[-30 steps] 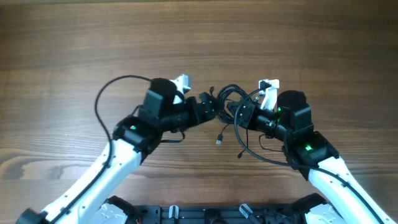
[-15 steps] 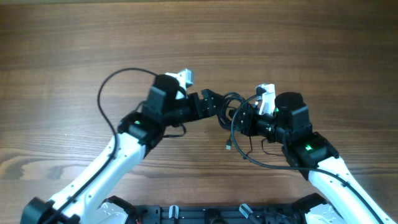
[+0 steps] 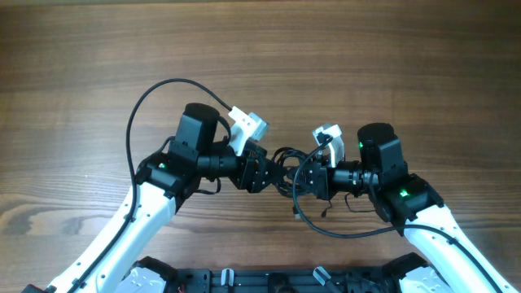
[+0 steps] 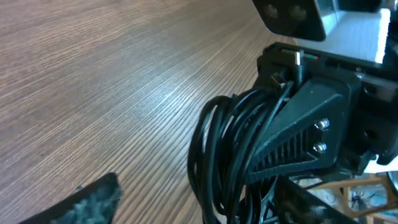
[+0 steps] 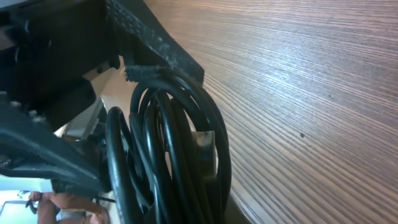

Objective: Untangle cables

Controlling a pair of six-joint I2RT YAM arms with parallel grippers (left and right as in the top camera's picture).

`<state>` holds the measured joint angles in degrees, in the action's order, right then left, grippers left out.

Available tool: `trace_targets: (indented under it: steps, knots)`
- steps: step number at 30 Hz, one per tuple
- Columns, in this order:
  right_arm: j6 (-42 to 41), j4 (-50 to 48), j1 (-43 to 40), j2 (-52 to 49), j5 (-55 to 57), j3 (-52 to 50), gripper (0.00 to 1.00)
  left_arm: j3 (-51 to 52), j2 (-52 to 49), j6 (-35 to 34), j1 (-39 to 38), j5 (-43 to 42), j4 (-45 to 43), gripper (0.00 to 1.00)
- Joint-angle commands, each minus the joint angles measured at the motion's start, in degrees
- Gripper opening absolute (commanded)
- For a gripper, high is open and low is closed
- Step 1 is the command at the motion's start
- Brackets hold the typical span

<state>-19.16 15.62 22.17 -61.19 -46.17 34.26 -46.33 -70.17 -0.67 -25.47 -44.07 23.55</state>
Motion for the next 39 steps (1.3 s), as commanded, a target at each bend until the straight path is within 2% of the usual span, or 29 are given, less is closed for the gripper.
trace_targets:
  steps: [1, 4, 8, 10, 14, 15, 16, 18, 19, 21, 22, 23, 24, 26, 28, 29, 32, 33, 34, 35, 39]
  knots:
    - [1.11, -0.24, 0.04, -0.98, -1.97, 0.76, 0.05, -0.15, -0.35, 1.95, -1.81, 1.29, -0.44, 0.64]
    - [1.27, 0.31, 0.04, -2.29, -2.91, 0.76, 0.04, -0.15, -0.35, 1.92, -1.79, 3.67, -1.03, 0.63]
    - [8.44, 1.42, 0.04, -3.82, -7.54, 0.76, 0.04, -0.15, -0.44, 1.95, -1.79, 3.65, -1.01, 0.60]
    - [8.92, 1.55, 0.04, -3.98, -8.46, 0.76, 0.04, -0.15, -0.44, 1.97, -1.79, 3.63, -0.76, 0.56]
    - [10.43, 0.94, 0.04, -3.98, -10.88, 0.76, 0.04, -0.15, -0.87, 1.97, -1.81, 2.91, -0.72, 0.55]
    - [10.25, 0.70, 0.04, -3.98, -10.86, 0.76, 0.04, -0.15, -1.27, 1.95, -1.81, 2.21, -0.52, 0.52]
    - [10.14, 0.72, 0.04, -3.98, -10.88, 0.76, 0.05, -0.15, -1.60, 1.97, -1.88, 1.64, -0.39, 0.40]
    - [10.14, 0.48, 0.04, -3.98, -10.64, 0.76, 0.07, -0.15, -2.03, 1.97, -2.05, 1.73, -0.37, 0.04]
    - [10.14, -0.04, 0.04, -3.98, -10.38, 0.76, 0.11, -0.15, -2.45, 1.95, -2.05, 2.49, -0.42, 0.04]
    - [9.73, -0.42, 0.02, -3.96, -8.39, 0.76, 0.31, -0.15, -2.60, -0.09, -1.64, 9.53, -0.48, 0.04]
    - [8.94, -0.44, 0.02, -3.96, -5.64, 0.76, 0.55, -0.17, -2.58, -4.90, -0.74, 14.75, -0.92, 0.04]
    - [6.60, -1.36, -0.44, -3.96, -2.21, 0.79, 0.81, -0.17, -2.58, -12.50, 1.01, 21.38, -1.75, 0.04]
    - [4.61, -2.80, -1.20, -3.96, -0.92, 0.79, 1.00, -0.17, -2.58, -20.31, 2.47, 26.25, -2.34, 0.04]
    - [-2.16, -7.72, -3.52, -3.96, -0.79, 0.79, 1.00, -0.17, -2.60, -38.75, 5.29, 32.00, -2.49, 0.04]
    - [-9.46, -12.61, -3.87, -3.96, -1.46, 0.76, 1.00, -0.15, -2.60, -60.28, 6.82, 34.25, -2.49, 0.04]
    - [-11.78, -13.46, -2.75, -3.96, -1.42, 0.76, 1.00, -0.17, -2.60, -73.42, 6.78, 34.34, -2.45, 0.04]
    - [-11.91, -13.35, 3.23, -4.09, 2.51, 0.55, 0.93, -0.15, -2.60, -96.67, 5.57, 34.34, -2.25, 0.04]
    - [-12.33, -13.25, 6.60, -4.50, 8.81, 0.35, 0.92, -0.15, -2.60, -102.42, 4.85, 34.32, -2.27, 0.04]
    - [-13.42, -13.29, 8.33, -4.85, 13.27, 0.17, 0.92, -0.15, -2.60, -105.07, 4.39, 34.32, -2.25, 0.04]
    - [-18.38, -13.81, 10.91, -5.97, 19.54, 0.11, 0.91, -0.15, -2.60, -108.91, 3.63, 33.64, -2.27, 0.04]
    - [-19.76, -21.44, 14.36, -11.45, 20.96, 0.11, 0.87, -0.15, -2.60, -116.32, 1.11, 32.61, -2.29, 0.04]
